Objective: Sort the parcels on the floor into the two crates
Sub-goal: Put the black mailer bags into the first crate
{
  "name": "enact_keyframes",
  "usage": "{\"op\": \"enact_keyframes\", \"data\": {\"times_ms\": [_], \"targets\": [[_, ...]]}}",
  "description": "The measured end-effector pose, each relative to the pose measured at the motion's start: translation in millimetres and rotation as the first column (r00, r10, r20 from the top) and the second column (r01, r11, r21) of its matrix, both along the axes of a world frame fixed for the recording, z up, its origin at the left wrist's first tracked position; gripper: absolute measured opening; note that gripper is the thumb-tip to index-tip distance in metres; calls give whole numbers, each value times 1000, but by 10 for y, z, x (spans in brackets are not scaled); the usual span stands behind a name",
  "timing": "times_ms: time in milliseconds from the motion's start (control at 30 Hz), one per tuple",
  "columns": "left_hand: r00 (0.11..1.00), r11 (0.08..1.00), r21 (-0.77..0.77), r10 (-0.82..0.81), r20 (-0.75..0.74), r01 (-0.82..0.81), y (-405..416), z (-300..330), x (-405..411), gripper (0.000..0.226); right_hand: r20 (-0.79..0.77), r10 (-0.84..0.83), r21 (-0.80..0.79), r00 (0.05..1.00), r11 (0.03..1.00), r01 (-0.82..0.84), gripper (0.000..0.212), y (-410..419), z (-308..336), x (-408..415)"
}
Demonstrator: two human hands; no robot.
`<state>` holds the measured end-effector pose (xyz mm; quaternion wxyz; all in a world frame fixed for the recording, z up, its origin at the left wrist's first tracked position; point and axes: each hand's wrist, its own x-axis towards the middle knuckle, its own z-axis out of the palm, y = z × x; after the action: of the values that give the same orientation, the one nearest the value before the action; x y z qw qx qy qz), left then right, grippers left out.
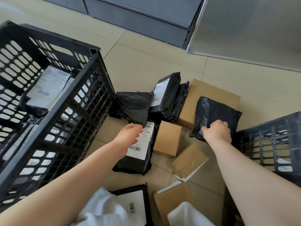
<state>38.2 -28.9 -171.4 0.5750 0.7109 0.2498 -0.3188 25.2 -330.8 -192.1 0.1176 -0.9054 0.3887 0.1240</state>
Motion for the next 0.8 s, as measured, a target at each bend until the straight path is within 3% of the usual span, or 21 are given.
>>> {"op": "enact_keyframes", "data": {"times_ms": [267, 467, 667, 800], "targets": [[993, 994, 20, -104, -60, 105, -113, -158, -89, 26, -114, 73, -111, 991, 990, -86, 32, 65, 8, 1], [991, 993, 31, -115, -73, 118, -107, -182, -94, 26, -87, 48, -83, 995, 995, -55, 39, 66, 71, -35], [985, 986, 50, -154, -74, 158, -117, -202, -139, 26, 168, -97, 69, 981, 994, 86, 30, 69, 273, 59], [976, 974, 75, -209, -67, 214, -121, -147, -178, 28, 325, -86, 116, 942, 992, 50, 27, 88, 552, 121]]}}
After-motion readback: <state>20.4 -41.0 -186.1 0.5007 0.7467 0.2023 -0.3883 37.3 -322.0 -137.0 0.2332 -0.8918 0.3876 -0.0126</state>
